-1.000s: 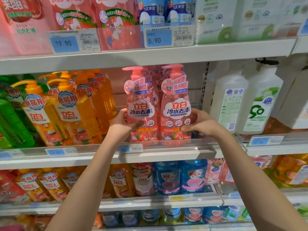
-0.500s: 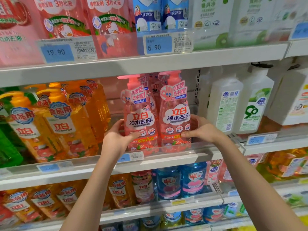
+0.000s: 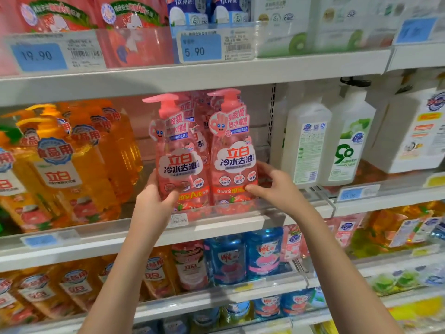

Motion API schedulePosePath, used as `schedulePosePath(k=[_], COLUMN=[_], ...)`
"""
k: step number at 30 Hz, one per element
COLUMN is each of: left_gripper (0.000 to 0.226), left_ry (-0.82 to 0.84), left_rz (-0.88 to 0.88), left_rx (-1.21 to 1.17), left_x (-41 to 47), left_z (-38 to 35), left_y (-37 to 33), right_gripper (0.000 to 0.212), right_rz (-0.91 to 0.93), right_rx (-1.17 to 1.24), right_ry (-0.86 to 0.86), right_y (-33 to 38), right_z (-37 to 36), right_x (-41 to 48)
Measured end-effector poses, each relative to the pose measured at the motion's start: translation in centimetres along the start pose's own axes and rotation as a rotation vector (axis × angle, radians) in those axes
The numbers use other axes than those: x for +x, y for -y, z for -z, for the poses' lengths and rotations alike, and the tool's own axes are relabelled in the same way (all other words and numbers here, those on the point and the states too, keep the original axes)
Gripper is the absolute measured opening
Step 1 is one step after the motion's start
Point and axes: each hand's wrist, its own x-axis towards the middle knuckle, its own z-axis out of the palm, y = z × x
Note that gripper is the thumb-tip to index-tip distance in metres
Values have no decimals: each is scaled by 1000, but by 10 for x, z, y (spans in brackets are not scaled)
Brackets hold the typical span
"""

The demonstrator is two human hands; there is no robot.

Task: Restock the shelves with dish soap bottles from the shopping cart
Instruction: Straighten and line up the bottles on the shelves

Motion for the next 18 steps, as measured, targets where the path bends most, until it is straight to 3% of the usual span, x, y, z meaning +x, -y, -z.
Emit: schedulePosePath(k=[3,6,8,10,13,15,18], left_gripper=[59,50,39,36,32,50,67], left_ry=[-217,-500,-456,-282,0,185,231], left_rz=[-71,-409,-650,-773,-616,-382,-145], left_rx=[142,251,222,155,14,-13,-100], left_x=[-13,-34,-41,-40,-36,-24,4], left_z=[-7,-28,-59,-89,-137,-167,-200], left_y=[-8,-29,-55,-79,-130,-155,-175], right_gripper=[51,43,37,34,35,42,62], right_rz=[15,36,66,90,125,112,28], right_rx=[56,71,62,34,-99,-234,-272], right_ry=[-65,-180,-243,-325,-514,-623,-609], right_y=[-8,-17,-29,-38,-58,-72,-92], right_z=[9,31,56,75,117,144,173], right_x=[-4,-6,-9,-12,-14,-11,-5])
